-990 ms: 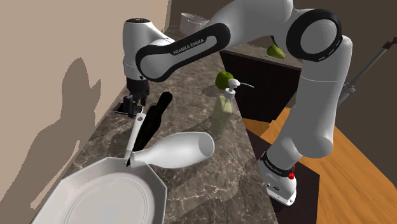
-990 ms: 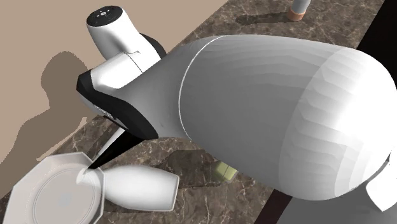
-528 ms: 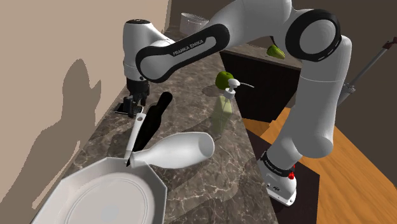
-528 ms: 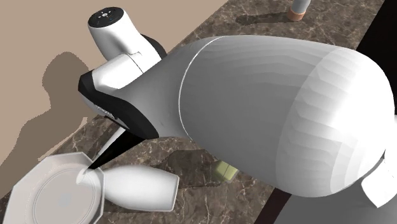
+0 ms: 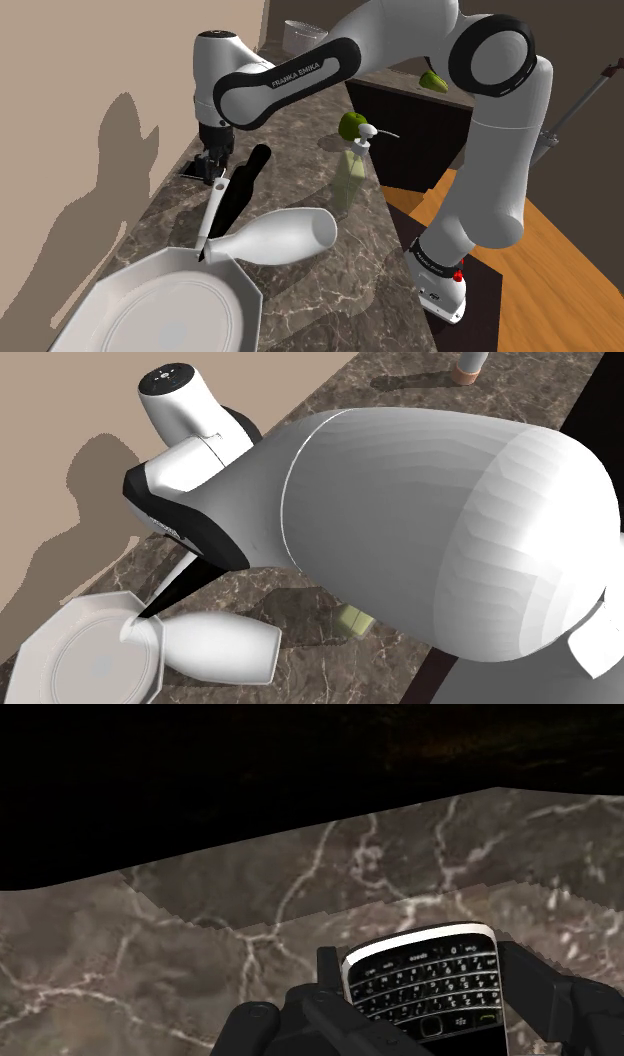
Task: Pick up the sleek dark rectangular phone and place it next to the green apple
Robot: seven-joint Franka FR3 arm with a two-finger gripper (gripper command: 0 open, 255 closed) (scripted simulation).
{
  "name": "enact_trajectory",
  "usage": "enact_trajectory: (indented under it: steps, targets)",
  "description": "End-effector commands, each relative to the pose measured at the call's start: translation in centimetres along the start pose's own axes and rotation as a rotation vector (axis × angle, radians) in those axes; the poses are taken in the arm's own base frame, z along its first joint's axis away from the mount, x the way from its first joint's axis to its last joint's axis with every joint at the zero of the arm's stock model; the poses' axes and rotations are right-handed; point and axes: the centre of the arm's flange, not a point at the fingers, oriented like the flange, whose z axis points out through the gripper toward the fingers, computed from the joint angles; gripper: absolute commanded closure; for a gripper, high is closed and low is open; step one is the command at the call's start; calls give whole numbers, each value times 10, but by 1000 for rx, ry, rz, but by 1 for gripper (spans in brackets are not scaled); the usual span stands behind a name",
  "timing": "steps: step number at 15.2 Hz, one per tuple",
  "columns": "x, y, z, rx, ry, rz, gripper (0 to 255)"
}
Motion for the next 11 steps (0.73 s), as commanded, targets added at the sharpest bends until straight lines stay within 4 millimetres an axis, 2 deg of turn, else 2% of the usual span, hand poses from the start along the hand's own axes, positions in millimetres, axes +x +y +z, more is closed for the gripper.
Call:
enact_trajectory:
  steps: [1, 2, 11]
  targets:
    - [0, 0, 0, 0, 0, 0, 255]
    - [0, 0, 0, 0, 0, 0, 255]
    - [1, -1, -47, 0, 0, 0, 255]
